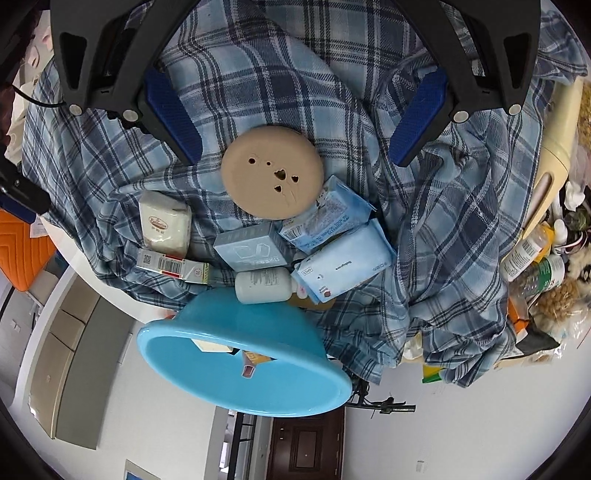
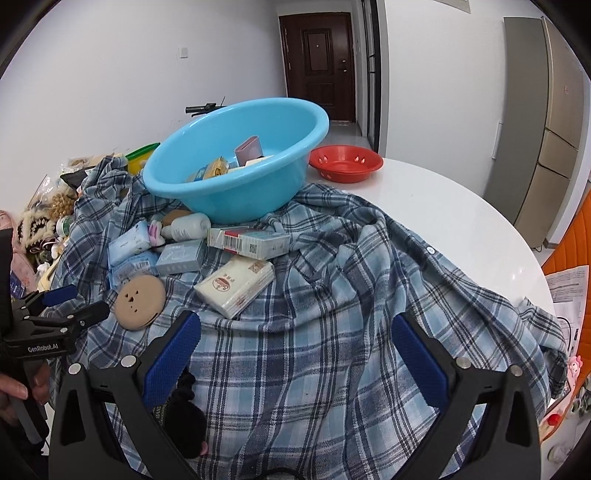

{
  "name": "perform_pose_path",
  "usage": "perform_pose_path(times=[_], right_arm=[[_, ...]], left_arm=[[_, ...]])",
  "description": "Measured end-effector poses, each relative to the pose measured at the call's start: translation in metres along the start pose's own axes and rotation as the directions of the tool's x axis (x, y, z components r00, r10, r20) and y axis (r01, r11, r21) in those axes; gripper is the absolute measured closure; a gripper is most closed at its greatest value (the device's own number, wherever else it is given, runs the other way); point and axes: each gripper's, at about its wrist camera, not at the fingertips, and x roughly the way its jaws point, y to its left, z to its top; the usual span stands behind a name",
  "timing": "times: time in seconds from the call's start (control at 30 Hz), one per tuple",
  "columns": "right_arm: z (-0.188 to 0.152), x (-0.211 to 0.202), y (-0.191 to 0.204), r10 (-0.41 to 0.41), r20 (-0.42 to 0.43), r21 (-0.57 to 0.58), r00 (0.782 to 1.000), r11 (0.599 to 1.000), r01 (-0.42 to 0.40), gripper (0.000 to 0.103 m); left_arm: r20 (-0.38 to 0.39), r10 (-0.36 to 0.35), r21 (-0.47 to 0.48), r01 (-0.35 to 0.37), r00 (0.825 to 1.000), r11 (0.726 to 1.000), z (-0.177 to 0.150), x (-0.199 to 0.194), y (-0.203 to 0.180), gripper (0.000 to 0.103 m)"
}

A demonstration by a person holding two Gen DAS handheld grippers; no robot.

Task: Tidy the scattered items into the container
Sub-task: 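Lower the right tool toward the white and red cigarette box on the shirt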

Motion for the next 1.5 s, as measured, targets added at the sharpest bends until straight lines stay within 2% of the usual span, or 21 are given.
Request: perform_pose_path(times=[0.33,0.7,1.0,1.07,1.17,1.23,1.3,1.4,1.5], right_arm=[[0.004,0.001,0.002,0.014,0.007,-0.01,1.0,1.0,-0.014,0.0],[0.016,0.006,0.005,0.019,0.014,-0.036,1.0,0.999,-0.019,0.0],[0.029,0.013,0.009,0.025,0.016,-0.054,1.0,0.998,-0.024,0.0],[0.032,0.015,0.011,0.049,0.002,-0.074,0.999,0.996,-0.048,0.0],[0.039,0.02,0.016,0.103,-0.048,-0.139,0.994,0.984,-0.109,0.0],[0.043,0.024,0.02,0.113,-0.077,-0.202,0.991,0.971,-0.126,0.0],[0.046,0.027,0.024,0.089,-0.092,-0.256,0.992,0.96,-0.11,0.0],[0.049,0.033,0.028,0.059,-0.107,-0.309,0.993,0.947,-0.09,0.0],[0.053,0.04,0.033,0.072,-0.125,-0.335,0.99,0.936,-0.111,0.0]], left_arm=[[0.029,0.003,0.011,-0.003,1.0,1.0,0.011,-0.005,-0.005,0.0],[0.034,0.01,0.001,-0.01,0.999,1.0,0.035,0.007,0.004,0.0],[0.01,-0.025,0.014,0.025,1.0,1.0,0.044,0.018,-0.002,0.0],[0.008,-0.034,0.033,0.034,0.999,0.999,0.045,0.019,-0.004,0.0],[-0.015,-0.042,0.111,0.043,0.999,0.993,0.05,0.021,-0.012,0.0],[-0.012,-0.01,0.185,0.012,1.0,0.983,0.052,0.022,-0.019,0.0],[0.0,0.017,0.239,-0.016,1.0,0.971,0.053,0.023,-0.025,0.0],[-0.024,0.003,0.256,0.004,1.0,0.967,0.057,0.029,-0.027,0.0],[-0.05,-0.024,0.251,0.036,0.998,0.967,0.063,0.036,-0.028,0.0]])
